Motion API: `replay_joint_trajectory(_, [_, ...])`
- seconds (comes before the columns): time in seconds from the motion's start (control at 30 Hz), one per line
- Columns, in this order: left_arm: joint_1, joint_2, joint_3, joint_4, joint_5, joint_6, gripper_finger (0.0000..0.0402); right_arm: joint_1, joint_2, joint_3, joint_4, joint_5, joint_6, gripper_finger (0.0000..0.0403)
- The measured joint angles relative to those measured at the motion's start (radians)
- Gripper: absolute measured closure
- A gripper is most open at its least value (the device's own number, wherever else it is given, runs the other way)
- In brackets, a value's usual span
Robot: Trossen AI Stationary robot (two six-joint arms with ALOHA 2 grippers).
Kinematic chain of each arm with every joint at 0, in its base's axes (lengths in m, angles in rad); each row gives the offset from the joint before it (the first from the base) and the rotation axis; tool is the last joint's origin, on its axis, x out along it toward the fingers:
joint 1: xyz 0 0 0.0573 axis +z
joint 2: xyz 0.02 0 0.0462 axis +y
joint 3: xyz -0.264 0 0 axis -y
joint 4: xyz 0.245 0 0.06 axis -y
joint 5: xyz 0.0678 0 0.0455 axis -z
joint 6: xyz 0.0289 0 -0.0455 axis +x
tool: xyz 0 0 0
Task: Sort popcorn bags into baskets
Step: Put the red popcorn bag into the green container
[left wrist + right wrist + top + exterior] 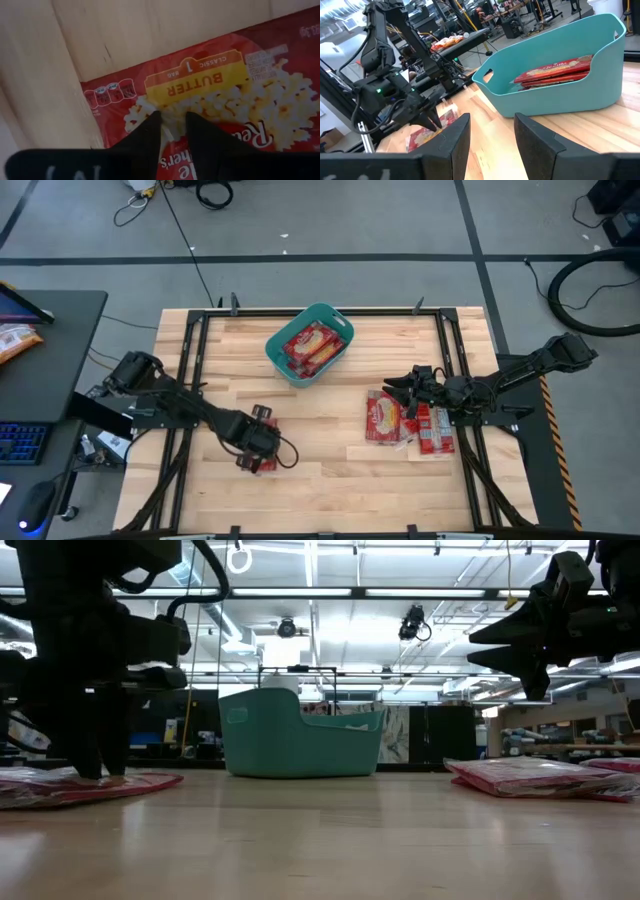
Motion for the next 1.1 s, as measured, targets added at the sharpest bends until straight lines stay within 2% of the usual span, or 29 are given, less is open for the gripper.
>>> replay_joint_trajectory(0.27, [-0.034,0.022,0.002,0.003,-0.099,0.053,0.0391,0.0,0.0,0.0,0.0,0.0,0.0,0.0245])
replay_joint_trajectory(0.47, [-0.033,0.025,0.035,-0.009,-0.091,0.055,0.0397,0.0,0.0,0.0,0.0,0.0,0.0,0.0245])
replay_joint_trajectory(0.8, [-0.026,-0.03,0.083,-0.066,-0.153,0.149,0.0399,0.0,0.0,0.0,0.0,0.0,0.0,0.0245])
replay_joint_trajectory(0.93, [-0.011,-0.03,0.088,-0.137,-0.071,0.103,0.0395,0.0,0.0,0.0,0.0,0.0,0.0,0.0245])
replay_joint_trajectory(1.1, [-0.021,-0.036,0.088,-0.228,0.063,0.052,0.0357,0.0,0.0,0.0,0.001,0.0,0.0,0.0245])
